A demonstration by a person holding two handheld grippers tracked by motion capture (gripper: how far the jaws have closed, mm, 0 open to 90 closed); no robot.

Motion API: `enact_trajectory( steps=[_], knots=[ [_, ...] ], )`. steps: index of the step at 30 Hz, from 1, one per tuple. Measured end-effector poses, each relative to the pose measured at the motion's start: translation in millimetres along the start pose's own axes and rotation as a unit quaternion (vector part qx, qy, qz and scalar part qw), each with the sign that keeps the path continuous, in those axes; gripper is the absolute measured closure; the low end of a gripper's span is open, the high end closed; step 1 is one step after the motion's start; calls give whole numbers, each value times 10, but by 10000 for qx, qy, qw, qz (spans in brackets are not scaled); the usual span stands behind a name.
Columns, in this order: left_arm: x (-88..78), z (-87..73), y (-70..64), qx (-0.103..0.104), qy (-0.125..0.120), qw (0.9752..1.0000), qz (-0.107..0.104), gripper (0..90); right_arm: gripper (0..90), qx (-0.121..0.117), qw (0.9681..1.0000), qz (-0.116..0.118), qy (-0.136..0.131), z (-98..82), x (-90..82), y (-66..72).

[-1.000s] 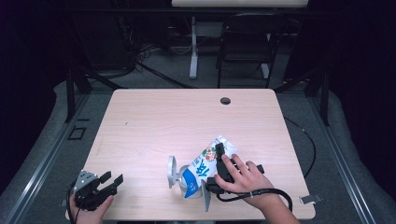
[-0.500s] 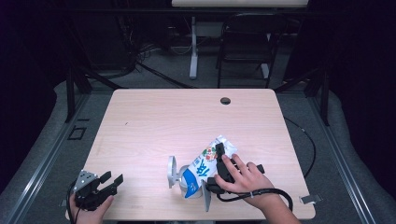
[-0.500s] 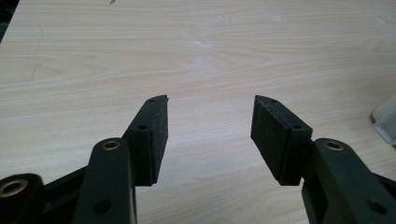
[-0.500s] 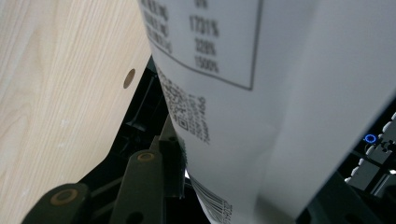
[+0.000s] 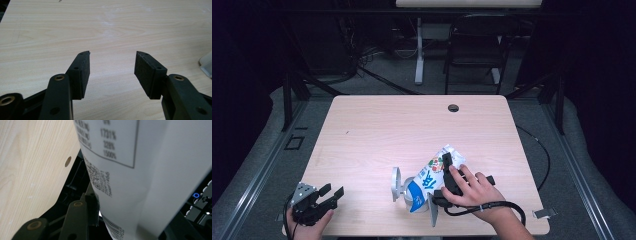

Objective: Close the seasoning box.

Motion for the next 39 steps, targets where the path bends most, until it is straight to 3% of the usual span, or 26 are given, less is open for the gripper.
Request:
enact_trajectory(
  steps=[39],
  knots=[
    [0,-4,6,0,7,10000,9,465,616,-108,9999,-83,-76,-16,13,-27]
  ],
)
Point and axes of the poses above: each handheld gripper's, and its own axes: x roughly forward along the jaws, z roughly out of its top, y roughly to its left, the point moved 6 cm from there along x, roughly forward along the jaws, and after that the axes turned 10 degrees about -z, right-handed, at the moved point
